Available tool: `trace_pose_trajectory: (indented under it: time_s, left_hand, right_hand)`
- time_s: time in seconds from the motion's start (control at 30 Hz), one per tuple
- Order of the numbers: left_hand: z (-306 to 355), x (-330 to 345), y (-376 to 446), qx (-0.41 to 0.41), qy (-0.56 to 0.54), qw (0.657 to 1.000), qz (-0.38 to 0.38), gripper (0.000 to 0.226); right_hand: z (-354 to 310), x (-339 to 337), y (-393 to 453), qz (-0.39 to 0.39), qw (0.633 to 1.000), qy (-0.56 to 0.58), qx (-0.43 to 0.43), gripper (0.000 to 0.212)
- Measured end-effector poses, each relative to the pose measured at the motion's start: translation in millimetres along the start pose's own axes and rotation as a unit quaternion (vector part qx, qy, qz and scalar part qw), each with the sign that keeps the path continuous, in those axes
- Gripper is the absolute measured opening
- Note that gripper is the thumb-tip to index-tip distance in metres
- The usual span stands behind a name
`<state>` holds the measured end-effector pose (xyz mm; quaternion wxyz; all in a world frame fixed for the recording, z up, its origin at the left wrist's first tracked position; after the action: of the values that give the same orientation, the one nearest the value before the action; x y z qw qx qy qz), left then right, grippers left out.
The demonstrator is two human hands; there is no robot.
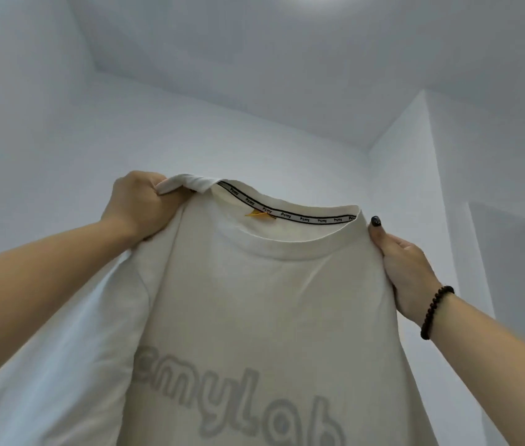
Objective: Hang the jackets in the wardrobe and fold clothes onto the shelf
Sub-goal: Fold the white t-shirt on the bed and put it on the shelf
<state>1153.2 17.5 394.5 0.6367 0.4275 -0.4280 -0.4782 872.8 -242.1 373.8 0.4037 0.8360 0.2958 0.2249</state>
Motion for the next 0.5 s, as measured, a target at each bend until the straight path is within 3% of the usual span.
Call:
trace_pose_trajectory:
  time_s: [0.07, 0.17, 0.27, 0.33, 0.43, 0.5]
  left_hand:
    - [-13.3, 0.5, -10.5, -0.017, -0.028, 0.997, -0.073, 0.053]
    - [-42.1, -1.4, -39.1, -0.036, -0.099, 0.968, -0.227, 0.022]
    - [-84.1, 0.6, -78.9, -0.061, -0.062, 0.919, -0.385, 0.014]
    - [-120.0, 12.0, -112.0, -0.083, -0.028, 0.875, -0.475, 0.024]
    - [-172.8, 34.0, -170.1, -0.131, 0.011, 0.815, -0.564, 0.034]
    - [-202.2, 49.9, -208.8, -0.127, 0.042, 0.789, -0.6, 0.028]
  right_hand:
    - [22.3, 6.6, -8.7, -0.007, 1.0, 0.005, 0.02, 0.047]
    - [61.3, 5.0, -21.2, -0.042, 0.997, 0.009, 0.058, 0.056]
    - [111.6, 3.2, -34.8, -0.181, 0.97, 0.014, 0.159, 0.084]
    - [148.3, 0.1, -44.2, -0.268, 0.936, 0.005, 0.228, 0.077]
    - [208.4, -5.2, -62.4, -0.321, 0.886, -0.047, 0.332, 0.056]
    - [251.0, -5.7, -83.4, -0.345, 0.848, -0.082, 0.393, 0.043]
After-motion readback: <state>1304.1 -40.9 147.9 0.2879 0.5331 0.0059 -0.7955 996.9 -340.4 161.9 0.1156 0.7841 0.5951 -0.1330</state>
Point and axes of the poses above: each hand's wrist, its own y-axis towards the middle knuckle, its own x-axis out of the palm, z = x × y, the point moved 4 cm from there along y, towards the middle knuckle, and after that the axes turned 9 degrees about y, right-handed, at the moved point
